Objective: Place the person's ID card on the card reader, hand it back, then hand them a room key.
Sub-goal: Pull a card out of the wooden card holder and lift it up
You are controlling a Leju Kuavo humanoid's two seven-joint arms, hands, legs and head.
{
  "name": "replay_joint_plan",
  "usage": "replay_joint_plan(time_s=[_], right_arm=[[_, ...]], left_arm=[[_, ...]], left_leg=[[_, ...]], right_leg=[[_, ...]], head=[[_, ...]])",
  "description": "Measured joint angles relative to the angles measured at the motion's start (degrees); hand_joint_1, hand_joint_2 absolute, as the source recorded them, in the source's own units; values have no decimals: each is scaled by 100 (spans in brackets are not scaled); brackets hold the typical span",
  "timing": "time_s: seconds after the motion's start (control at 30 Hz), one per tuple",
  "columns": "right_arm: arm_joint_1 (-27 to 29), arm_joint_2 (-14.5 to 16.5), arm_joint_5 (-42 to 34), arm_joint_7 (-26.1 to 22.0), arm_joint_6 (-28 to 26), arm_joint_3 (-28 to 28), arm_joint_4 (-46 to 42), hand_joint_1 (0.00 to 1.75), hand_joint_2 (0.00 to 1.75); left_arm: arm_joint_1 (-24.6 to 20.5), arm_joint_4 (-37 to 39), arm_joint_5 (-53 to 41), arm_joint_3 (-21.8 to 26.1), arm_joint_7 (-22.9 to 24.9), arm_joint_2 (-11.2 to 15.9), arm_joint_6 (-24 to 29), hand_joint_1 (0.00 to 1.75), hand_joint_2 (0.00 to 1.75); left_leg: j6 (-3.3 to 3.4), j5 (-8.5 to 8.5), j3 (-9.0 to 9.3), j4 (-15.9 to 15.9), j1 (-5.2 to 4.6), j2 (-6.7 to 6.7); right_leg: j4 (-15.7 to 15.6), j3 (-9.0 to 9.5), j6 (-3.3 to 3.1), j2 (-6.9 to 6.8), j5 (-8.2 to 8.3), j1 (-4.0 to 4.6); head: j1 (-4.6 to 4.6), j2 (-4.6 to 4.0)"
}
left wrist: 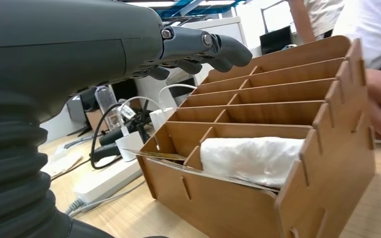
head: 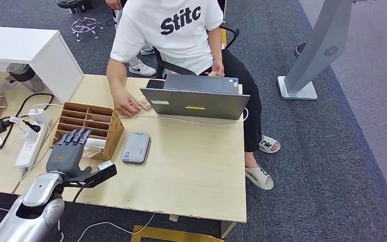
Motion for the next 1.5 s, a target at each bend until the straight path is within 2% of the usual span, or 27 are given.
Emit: replay_joint_plan(time_s=[0.47, 1.07, 1.5], right_arm=[[0, -2, 60, 13, 0, 0, 0, 0, 175], [-1, -4, 196, -22, 1, 0, 0, 0, 175], [-1, -7, 216, -39, 7, 2, 0, 0, 175]], left_arm=[[36, 334, 37, 392, -4, -60, 142, 0, 175], [-57, 950, -330, 406, -301, -410, 807, 0, 175], [-73, 1009, -348, 406, -318, -530, 859, 0, 175]], left_leg=[[0, 0, 0, 0, 0, 0], [0, 0, 1, 0, 0, 0], [0, 0, 1, 0, 0, 0]], right_leg=[[0, 0, 0, 0, 0, 0], [0, -1, 0, 0, 0, 0], [0, -1, 0, 0, 0, 0]], head=[[0, 0], [0, 0], [0, 0]])
